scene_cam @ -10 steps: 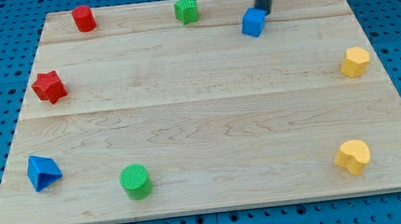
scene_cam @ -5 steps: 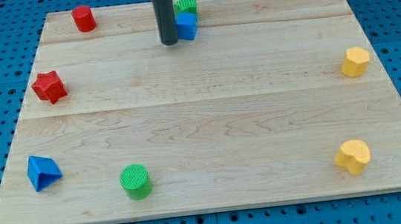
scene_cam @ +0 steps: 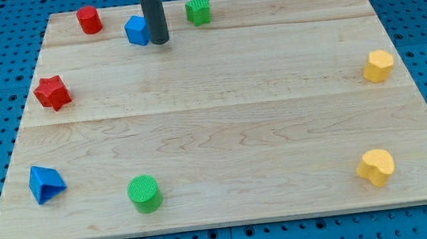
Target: Point your arm at the top center
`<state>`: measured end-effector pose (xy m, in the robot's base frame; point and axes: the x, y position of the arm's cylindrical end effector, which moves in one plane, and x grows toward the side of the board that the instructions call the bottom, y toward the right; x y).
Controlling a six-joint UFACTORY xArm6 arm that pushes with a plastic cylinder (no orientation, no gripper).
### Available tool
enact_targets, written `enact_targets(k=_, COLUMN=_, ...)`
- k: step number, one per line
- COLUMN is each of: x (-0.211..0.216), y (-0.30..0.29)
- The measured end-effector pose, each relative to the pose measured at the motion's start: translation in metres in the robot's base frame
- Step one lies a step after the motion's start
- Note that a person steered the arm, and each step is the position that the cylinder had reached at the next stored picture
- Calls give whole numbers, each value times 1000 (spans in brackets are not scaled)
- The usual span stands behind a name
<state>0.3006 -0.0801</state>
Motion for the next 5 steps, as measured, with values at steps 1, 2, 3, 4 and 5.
enact_targets(k=1, x=6, y=-57)
enact_targets(k=2, x=-42, y=-32)
enact_targets(k=3, x=-49, y=-18)
enact_targets(k=4, x=-19, y=-8)
enact_targets(k=5, x=-19, y=85)
